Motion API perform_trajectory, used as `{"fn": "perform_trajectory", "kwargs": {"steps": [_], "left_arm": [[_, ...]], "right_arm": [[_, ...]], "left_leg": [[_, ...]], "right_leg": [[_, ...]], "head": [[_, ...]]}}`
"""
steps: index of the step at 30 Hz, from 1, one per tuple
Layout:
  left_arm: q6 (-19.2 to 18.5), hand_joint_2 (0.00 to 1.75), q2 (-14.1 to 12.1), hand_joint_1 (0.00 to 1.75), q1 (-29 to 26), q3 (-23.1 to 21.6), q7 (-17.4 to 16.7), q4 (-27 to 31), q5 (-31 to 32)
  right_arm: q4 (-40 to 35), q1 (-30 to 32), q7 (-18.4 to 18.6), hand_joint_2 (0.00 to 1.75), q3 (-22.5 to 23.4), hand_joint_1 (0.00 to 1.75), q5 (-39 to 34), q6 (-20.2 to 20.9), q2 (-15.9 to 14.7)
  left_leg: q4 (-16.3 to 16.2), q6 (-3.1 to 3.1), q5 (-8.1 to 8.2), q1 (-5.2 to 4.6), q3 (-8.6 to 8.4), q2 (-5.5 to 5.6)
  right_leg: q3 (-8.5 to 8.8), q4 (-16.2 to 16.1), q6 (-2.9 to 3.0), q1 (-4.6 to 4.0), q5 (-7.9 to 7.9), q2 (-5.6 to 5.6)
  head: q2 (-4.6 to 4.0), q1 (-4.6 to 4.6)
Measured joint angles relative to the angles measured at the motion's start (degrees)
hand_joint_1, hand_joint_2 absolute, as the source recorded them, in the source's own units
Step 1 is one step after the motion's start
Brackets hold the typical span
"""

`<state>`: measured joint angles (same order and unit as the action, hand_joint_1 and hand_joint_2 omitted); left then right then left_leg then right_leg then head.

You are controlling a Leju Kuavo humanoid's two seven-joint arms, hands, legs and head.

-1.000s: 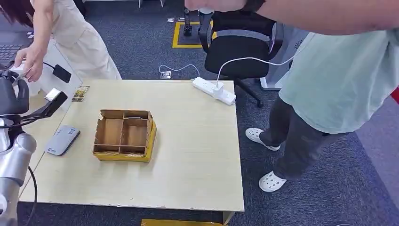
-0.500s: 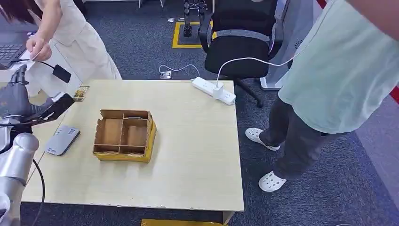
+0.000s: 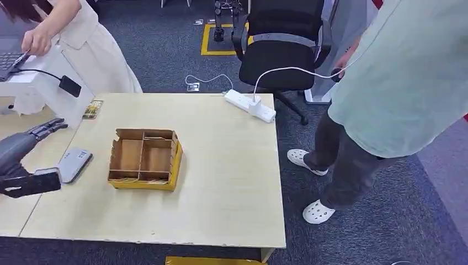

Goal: Pass the card to the sensor for recognition and then transmit it.

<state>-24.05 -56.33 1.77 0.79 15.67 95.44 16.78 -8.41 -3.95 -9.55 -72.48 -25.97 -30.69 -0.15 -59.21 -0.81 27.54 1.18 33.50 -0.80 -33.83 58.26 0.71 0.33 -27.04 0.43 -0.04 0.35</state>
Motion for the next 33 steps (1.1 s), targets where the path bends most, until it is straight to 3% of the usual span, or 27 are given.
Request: {"fn": "perform_trajectory", "kwargs": {"steps": [3, 6, 10, 13, 17, 20, 27, 33], "left_arm": [[0.11, 1.75, -3.14, 0.00, -3.00, -0.02, -0.88, 7.38, 0.21], [3.74, 1.75, -3.49, 0.00, -5.90, -0.98, -0.70, 12.48, 7.05], [16.29, 1.75, 2.85, 0.00, -4.84, -9.85, -4.41, 13.65, 28.51], [21.50, 1.75, 8.19, 0.00, -3.48, -17.78, -8.47, 13.50, 35.37], [25.15, 1.75, 13.37, 0.00, -1.42, -24.86, -12.99, 12.29, 42.72], [28.79, 1.75, 17.13, 0.00, -0.18, -27.54, -16.97, 10.76, 48.64], [31.67, 1.75, 27.25, 0.00, 2.64, -30.82, -21.84, 5.32, 54.47], [32.48, 1.75, 31.37, 0.00, 3.33, -31.21, -25.90, 2.54, 57.58]], "right_arm": [[0.00, -0.20, -0.07, 0.00, 0.00, 0.00, -0.26, -0.11, 0.00], [0.00, -0.18, -0.13, 0.00, 0.07, 0.00, -0.85, -0.11, 0.00], [0.00, -0.34, -0.02, 0.00, 0.26, 0.00, -1.79, -0.24, 0.09], [0.00, -0.33, 0.20, 0.00, 0.44, 0.00, -1.90, -0.53, 0.13], [0.04, -0.29, 0.78, 0.00, 0.52, 0.00, -2.34, -0.96, 0.13], [0.28, -0.25, 1.14, 0.00, 0.55, 0.00, -2.40, -1.07, 0.13], [0.50, 0.06, 0.92, 0.00, 0.90, 0.00, -3.02, -1.90, 0.13], [0.83, 0.18, 0.90, 0.00, 0.98, 0.00, -3.37, -2.08, 0.13]], "left_leg": [[0.00, 0.06, -0.03, -0.03, -0.02, 0.21], [-0.04, 0.07, -0.04, -0.06, -0.05, 0.19], [-0.03, 0.18, -0.11, -0.23, -0.10, 0.40], [-0.03, 0.21, -0.12, -0.31, -0.08, 0.42], [-0.04, 0.27, -0.10, -0.37, -0.07, 0.41], [-0.05, 0.30, -0.10, -0.40, -0.08, 0.41], [-0.05, 0.35, -0.08, -0.47, -0.07, 0.42], [-0.06, 0.35, -0.07, -0.46, -0.07, 0.42]], "right_leg": [[0.15, 0.00, -0.05, 0.03, -0.03, -0.21], [0.14, -0.03, -0.09, 0.05, 0.02, -0.20], [0.24, -0.01, -0.14, 0.22, 0.00, -0.35], [0.23, -0.02, -0.20, 0.28, 0.04, -0.36], [0.21, -0.03, -0.24, 0.35, 0.06, -0.35], [0.19, -0.05, -0.29, 0.38, 0.06, -0.35], [0.21, -0.06, -0.37, 0.43, 0.07, -0.35], [0.20, -0.06, -0.37, 0.43, 0.07, -0.34]], "head": [[0.00, -0.07], [0.00, -0.04], [0.00, 0.09], [0.00, 0.04], [0.00, -0.04], [0.00, -0.04], [0.00, 0.00], [0.00, 0.02]]}}
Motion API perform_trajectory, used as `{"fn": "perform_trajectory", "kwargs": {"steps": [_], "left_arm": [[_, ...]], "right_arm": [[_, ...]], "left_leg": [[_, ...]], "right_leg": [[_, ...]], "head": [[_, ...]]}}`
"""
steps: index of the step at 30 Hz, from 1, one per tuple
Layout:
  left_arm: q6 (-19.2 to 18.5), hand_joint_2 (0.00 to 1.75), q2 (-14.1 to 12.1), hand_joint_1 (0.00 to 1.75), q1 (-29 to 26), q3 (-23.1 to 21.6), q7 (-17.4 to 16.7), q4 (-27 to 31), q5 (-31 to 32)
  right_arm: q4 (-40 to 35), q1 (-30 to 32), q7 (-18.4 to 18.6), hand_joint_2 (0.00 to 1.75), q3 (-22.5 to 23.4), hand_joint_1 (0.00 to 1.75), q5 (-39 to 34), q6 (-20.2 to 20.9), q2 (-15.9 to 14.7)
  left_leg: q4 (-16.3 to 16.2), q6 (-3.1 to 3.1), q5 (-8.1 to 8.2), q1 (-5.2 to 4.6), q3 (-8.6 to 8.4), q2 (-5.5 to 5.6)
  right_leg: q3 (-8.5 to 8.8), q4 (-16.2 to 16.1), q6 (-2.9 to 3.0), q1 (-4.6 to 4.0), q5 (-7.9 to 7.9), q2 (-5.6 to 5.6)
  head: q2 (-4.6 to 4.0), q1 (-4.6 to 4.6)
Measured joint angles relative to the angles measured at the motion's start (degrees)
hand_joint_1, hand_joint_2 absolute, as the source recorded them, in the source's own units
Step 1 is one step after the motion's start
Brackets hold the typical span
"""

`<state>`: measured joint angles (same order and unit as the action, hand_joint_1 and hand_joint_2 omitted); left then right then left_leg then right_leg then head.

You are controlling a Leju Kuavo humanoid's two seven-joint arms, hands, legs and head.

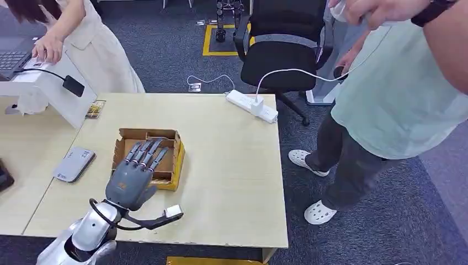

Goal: Pass the card to the sensor for recognition and then transmit it.

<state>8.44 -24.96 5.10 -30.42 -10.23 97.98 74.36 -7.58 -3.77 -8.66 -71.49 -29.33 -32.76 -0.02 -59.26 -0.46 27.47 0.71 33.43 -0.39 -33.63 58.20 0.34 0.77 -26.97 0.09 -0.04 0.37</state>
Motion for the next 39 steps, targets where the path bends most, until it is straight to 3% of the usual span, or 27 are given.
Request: {"fn": "perform_trajectory", "kwargs": {"steps": [7, 17, 33, 39], "left_arm": [[-0.48, 1.75, 1.46, 0.00, 0.12, 1.80, -1.73, -3.26, 0.61], [-0.72, 1.75, 1.70, 0.00, 0.11, 7.72, -1.31, -5.51, -0.31], [-3.17, 1.75, 1.51, 0.00, 0.17, 9.29, 2.04, -7.87, -2.04], [-4.26, 1.75, -0.20, 0.00, 0.15, 9.46, 3.80, -8.06, -5.03]], "right_arm": [[0.15, 0.24, -0.48, 0.00, 0.00, 0.00, -0.15, -0.02, 0.00], [0.39, 0.42, -1.14, 0.00, 0.00, 0.00, -0.77, -0.33, 0.00], [0.50, 0.45, -2.34, 0.00, 0.00, 0.00, -1.36, -0.68, 0.00], [0.61, 0.45, -2.21, 0.00, 0.00, 0.00, -1.36, -0.68, -0.02]], "left_leg": [[0.01, 0.00, 0.00, 0.02, 0.00, -0.01], [0.01, 0.00, 0.00, 0.01, 0.01, 0.00], [0.01, 0.00, 0.00, 0.01, 0.01, 0.00], [0.01, 0.00, -0.01, 0.01, 0.01, 0.00]], "right_leg": [[-0.01, 0.02, 0.00, -0.01, 0.00, 0.01], [0.00, 0.02, 0.00, -0.01, 0.00, 0.00], [0.00, 0.02, 0.00, -0.01, 0.00, 0.00], [-0.01, 0.02, 0.00, -0.01, 0.00, 0.00]], "head": [[0.00, -0.02], [0.00, -0.02], [0.00, -0.04], [0.00, -0.04]]}}
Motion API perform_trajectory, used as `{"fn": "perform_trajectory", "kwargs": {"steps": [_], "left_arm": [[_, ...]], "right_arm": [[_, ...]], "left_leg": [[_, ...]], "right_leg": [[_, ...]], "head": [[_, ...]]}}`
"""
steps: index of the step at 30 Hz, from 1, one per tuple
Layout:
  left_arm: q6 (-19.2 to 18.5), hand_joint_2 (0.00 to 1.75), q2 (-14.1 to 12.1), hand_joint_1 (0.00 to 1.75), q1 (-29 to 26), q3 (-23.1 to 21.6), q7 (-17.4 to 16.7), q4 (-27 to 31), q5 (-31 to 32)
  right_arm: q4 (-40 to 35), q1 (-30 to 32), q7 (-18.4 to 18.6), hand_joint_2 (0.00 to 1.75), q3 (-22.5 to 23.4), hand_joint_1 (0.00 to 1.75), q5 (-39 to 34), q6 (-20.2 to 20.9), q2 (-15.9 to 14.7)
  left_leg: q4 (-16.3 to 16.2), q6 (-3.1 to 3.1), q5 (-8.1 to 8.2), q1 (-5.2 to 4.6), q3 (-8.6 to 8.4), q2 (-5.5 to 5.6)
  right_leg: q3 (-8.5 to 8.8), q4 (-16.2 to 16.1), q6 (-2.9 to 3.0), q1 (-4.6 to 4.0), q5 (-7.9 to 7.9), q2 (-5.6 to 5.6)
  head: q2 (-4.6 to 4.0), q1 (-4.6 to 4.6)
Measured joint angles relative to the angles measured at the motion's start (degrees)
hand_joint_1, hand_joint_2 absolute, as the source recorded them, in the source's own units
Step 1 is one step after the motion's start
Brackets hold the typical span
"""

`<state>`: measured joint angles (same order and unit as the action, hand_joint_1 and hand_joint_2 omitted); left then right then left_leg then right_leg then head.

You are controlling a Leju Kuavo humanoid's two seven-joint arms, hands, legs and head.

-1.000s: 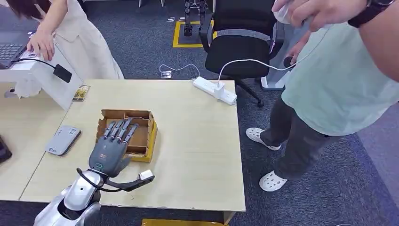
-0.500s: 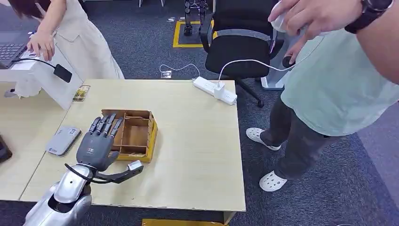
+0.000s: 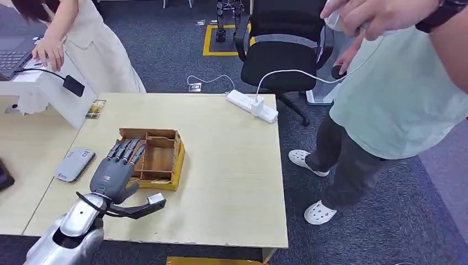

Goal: Pass the card to the sensor for recognition and then transmit it.

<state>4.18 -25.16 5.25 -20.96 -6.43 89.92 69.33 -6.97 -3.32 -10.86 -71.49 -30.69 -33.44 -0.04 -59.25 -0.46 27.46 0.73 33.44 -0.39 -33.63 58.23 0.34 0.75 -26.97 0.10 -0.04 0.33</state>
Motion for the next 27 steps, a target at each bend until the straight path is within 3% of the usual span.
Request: {"fn": "perform_trajectory", "kwargs": {"steps": [19, 21, 25, 27], "left_arm": [[-1.25, 1.75, -2.95, 0.00, -0.04, 1.49, 0.57, 0.00, -0.09], [-2.27, 1.75, -3.35, 1.55, -0.09, 1.49, 0.55, 0.00, 0.45], [-4.42, 1.75, -4.92, 1.59, -0.44, 1.49, 0.68, -0.42, 0.74], [-4.81, 1.75, -5.77, 1.41, -0.71, 1.49, 1.01, -0.74, 0.33]], "right_arm": [[0.20, -0.03, 0.20, 0.00, 0.00, 0.00, -0.04, -0.09, 0.00], [0.20, -0.05, 0.04, 0.00, 0.00, 0.00, -0.24, -0.20, 0.00], [0.20, -0.13, -0.64, 0.00, 0.00, 0.00, -0.79, -0.35, 0.00], [0.20, -0.26, -0.81, 0.00, 0.00, 0.00, -1.20, -0.53, 0.00]], "left_leg": [[0.00, 0.00, 0.00, 0.00, 0.01, 0.00], [0.00, 0.00, 0.00, 0.00, 0.01, 0.00], [0.00, 0.00, 0.00, 0.00, 0.01, 0.00], [0.00, 0.00, 0.00, 0.00, 0.01, 0.00]], "right_leg": [[0.00, 0.00, 0.00, 0.00, 0.00, 0.00], [0.01, 0.00, 0.00, 0.00, 0.00, 0.00], [0.00, 0.01, 0.00, 0.00, 0.00, 0.00], [-0.01, 0.01, 0.00, 0.00, 0.00, 0.00]], "head": [[0.00, 0.02], [0.00, 0.00], [0.00, -0.04], [0.00, -0.02]]}}
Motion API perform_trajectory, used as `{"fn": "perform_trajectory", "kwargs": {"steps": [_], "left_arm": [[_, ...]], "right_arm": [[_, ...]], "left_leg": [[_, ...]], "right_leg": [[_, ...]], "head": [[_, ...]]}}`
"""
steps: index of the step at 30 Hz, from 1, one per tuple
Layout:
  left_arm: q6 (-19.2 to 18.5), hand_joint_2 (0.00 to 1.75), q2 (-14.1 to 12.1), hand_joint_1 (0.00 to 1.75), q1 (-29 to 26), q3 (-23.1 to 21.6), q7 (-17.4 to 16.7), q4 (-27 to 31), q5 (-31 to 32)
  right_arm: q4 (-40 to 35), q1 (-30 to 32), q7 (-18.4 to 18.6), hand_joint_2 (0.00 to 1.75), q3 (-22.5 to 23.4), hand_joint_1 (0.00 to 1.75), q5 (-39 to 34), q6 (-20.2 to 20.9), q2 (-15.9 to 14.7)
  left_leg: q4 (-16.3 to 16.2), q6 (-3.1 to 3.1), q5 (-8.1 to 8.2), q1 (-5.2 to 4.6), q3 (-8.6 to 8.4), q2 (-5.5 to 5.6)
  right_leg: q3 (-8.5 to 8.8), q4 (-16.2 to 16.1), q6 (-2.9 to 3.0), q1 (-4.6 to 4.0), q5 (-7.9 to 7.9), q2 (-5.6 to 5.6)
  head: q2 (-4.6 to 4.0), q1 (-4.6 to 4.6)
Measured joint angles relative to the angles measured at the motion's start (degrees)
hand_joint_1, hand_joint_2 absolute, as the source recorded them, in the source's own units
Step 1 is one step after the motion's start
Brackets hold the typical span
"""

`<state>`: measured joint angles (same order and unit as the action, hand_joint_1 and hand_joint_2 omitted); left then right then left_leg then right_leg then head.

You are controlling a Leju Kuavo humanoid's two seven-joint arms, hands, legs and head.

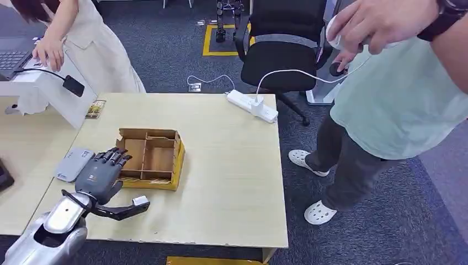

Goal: Pass the card to the sensor for recognition and then transmit it.

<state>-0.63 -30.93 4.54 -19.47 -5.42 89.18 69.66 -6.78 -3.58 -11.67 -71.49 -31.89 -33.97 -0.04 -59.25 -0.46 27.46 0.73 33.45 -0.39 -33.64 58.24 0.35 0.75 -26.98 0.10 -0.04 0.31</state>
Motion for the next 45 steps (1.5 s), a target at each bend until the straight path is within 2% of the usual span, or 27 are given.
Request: {"fn": "perform_trajectory", "kwargs": {"steps": [2, 3, 4, 6, 7, 9, 10, 13, 15, 17, 18, 19, 20, 21, 22, 32, 43, 44, 45], "left_arm": [[0.02, 1.75, -0.42, 1.40, -0.27, 0.00, 0.02, -0.04, -0.53], [0.04, 1.75, -0.57, 1.10, -0.38, 0.00, 0.02, -0.07, -0.70], [0.04, 1.75, -0.66, 1.06, -0.43, 0.00, 0.02, -0.07, -0.75], [0.02, 1.75, -0.96, 0.84, -0.44, 0.00, 0.02, -0.07, -0.88], [-0.02, 1.75, -1.07, 0.86, -0.43, -0.02, 0.22, -0.07, -1.05], [-0.26, 1.75, -1.36, 0.70, -0.44, -0.02, 0.85, -0.04, -1.44], [-0.52, 1.75, -1.40, 1.06, -0.44, -0.02, 1.05, -0.05, -1.92], [-0.94, 1.75, -1.66, 1.05, -0.44, -0.02, 1.64, -0.07, -2.84], [-1.16, 1.75, -1.88, 0.79, -0.44, -0.04, 1.81, -0.07, -3.11], [-1.22, 1.75, -2.03, 0.31, -0.45, -0.04, 1.79, -0.07, -3.45], [-1.25, 1.75, -2.16, 0.68, -0.46, -0.04, 1.79, -0.04, -3.63], [-1.25, 1.75, -2.23, 0.75, -0.48, -0.04, 1.81, -0.07, -3.83], [-1.25, 1.75, -2.34, 0.49, -0.48, -0.04, 1.81, -0.07, -3.96], [-1.25, 1.75, -2.36, 0.07, -0.48, -0.04, 1.81, -0.05, -4.05], [-1.25, 1.75, -2.38, 0.00, -0.50, -0.04, 1.81, -0.04, -4.13], [-1.60, 1.75, -2.43, 0.00, -1.36, -0.07, 2.05, -0.07, -5.38], [-2.80, 1.75, -3.35, 0.00, -2.20, -0.26, 3.98, -0.07, -8.02], [-2.82, 1.75, -3.35, 0.02, -2.20, -0.31, 4.04, -0.07, -8.11], [-2.97, 1.75, -3.35, 0.16, -2.20, -0.33, 4.13, -0.07, -8.48]], "right_arm": [[0.00, -0.11, -0.35, 0.00, 0.02, 0.00, -0.37, -0.26, 0.00], [0.00, -0.17, -0.48, 0.00, 0.04, 0.00, -0.59, -0.37, -0.02], [0.00, -0.23, -0.65, 0.00, 0.07, 0.00, -0.70, -0.57, -0.02], [0.00, -0.35, -1.01, 0.00, 0.07, 0.00, -0.92, -0.81, -0.07], [0.00, -0.40, -1.07, 0.00, 0.13, 0.00, -1.16, -0.85, -0.09], [0.00, -0.45, -1.18, 0.00, 0.22, 0.00, -1.40, -0.87, -0.13], [0.00, -0.48, -1.31, 0.00, 0.26, 0.00, -1.55, -0.87, -0.17], [0.00, -0.60, -1.66, 0.00, 0.46, 0.00, -1.92, -0.90, -0.31], [0.00, -0.72, -1.71, 0.00, 0.52, 0.00, -2.08, -0.90, -0.42], [0.02, -0.76, -1.71, 0.00, 0.59, 0.00, -2.12, -0.94, -0.46], [0.02, -0.77, -1.71, 0.00, 0.61, 0.00, -2.19, -0.98, -0.48], [0.02, -0.78, -1.71, 0.00, 0.63, 0.00, -2.30, -1.03, -0.50], [0.02, -0.77, -1.71, 0.00, 0.66, 0.00, -2.34, -1.05, -0.55], [0.02, -0.76, -1.71, 0.00, 0.66, 0.00, -2.34, -1.05, -0.57], [0.04, -0.77, -1.71, 0.00, 0.66, 0.00, -2.34, -1.07, -0.57], [0.07, -0.77, -1.55, 0.00, 0.66, 0.00, -2.05, -1.46, -0.61], [0.07, -0.87, -1.53, 0.00, 0.66, 0.00, -2.05, -1.53, -0.94], [0.07, -0.90, -1.53, 0.00, 0.66, 0.00, -2.05, -1.53, -0.96], [0.07, -0.91, -1.53, 0.00, 0.66, 0.00, -2.01, -1.53, -0.96]], "left_leg": [[0.00, 0.00, 0.00, 0.00, 0.01, 0.01], [0.00, 0.00, 0.00, 0.00, 0.01, 0.01], [0.00, 0.00, 0.00, 0.00, 0.01, 0.01], [0.00, 0.00, 0.00, 0.00, 0.01, 0.01], [0.00, 0.00, 0.00, -0.01, 0.01, 0.01], [0.00, 0.00, 0.00, 0.00, 0.01, 0.01], [0.00, 0.00, 0.00, -0.01, 0.01, 0.01], [0.00, 0.00, 0.00, -0.01, 0.01, 0.01], [0.00, 0.00, 0.00, -0.01, 0.01, 0.01], [0.00, 0.00, 0.00, 0.00, 0.01, 0.01], [0.00, 0.00, 0.00, 0.00, 0.01, 0.01], [0.00, 0.00, 0.00, 0.00, 0.01, 0.01], [0.00, 0.00, 0.00, 0.00, 0.01, 0.01], [0.00, 0.00, 0.00, 0.00, 0.01, 0.01], [0.00, 0.00, 0.00, 0.00, 0.01, 0.01], [0.00, 0.00, 0.00, 0.00, 0.01, 0.01], [0.00, 0.00, 0.00, 0.00, 0.01, 0.01], [0.00, 0.00, 0.00, 0.00, 0.01, 0.01], [0.00, 0.00, 0.00, 0.00, 0.01, 0.01]], "right_leg": [[0.00, 0.00, 0.00, 0.00, 0.00, -0.01], [0.00, 0.00, 0.00, 0.00, 0.00, -0.01], [0.01, 0.00, 0.00, 0.00, 0.00, -0.01], [0.01, 0.00, 0.00, 0.00, 0.00, -0.01], [0.01, 0.00, 0.00, 0.00, 0.00, -0.01], [0.01, 0.00, 0.00, 0.00, 0.00, -0.01], [0.01, 0.00, 0.00, 0.00, 0.00, -0.01], [0.01, 0.00, 0.00, 0.00, 0.00, -0.01], [0.01, 0.00, 0.00, 0.00, 0.00, -0.01], [0.01, 0.00, 0.00, 0.00, 0.00, -0.01], [0.01, 0.00, 0.00, 0.00, 0.00, -0.01], [0.01, 0.00, 0.00, 0.00, 0.00, -0.01], [0.01, 0.00, 0.00, 0.00, 0.00, -0.01], [0.00, 0.00, 0.00, 0.00, 0.00, -0.01], [0.00, 0.00, 0.00, 0.00, 0.00, -0.01], [0.00, 0.00, 0.00, 0.00, 0.00, -0.01], [0.00, 0.00, 0.00, 0.00, 0.00, -0.01], [0.00, 0.00, 0.00, 0.00, 0.00, -0.01], [0.00, 0.00, 0.00, 0.00, 0.00, -0.01]], "head": [[0.00, 0.02], [0.00, 0.00], [0.00, 0.02], [0.00, 0.00], [0.00, 0.00], [0.00, 0.00], [0.00, 0.00], [0.00, 0.00], [0.00, 0.02], [0.00, 0.00], [0.00, 0.00], [0.00, 0.00], [0.00, 0.04], [0.00, 0.00], [0.00, 0.02], [0.00, 0.02], [0.00, 0.02], [0.00, -0.02], [0.00, 0.02]]}}
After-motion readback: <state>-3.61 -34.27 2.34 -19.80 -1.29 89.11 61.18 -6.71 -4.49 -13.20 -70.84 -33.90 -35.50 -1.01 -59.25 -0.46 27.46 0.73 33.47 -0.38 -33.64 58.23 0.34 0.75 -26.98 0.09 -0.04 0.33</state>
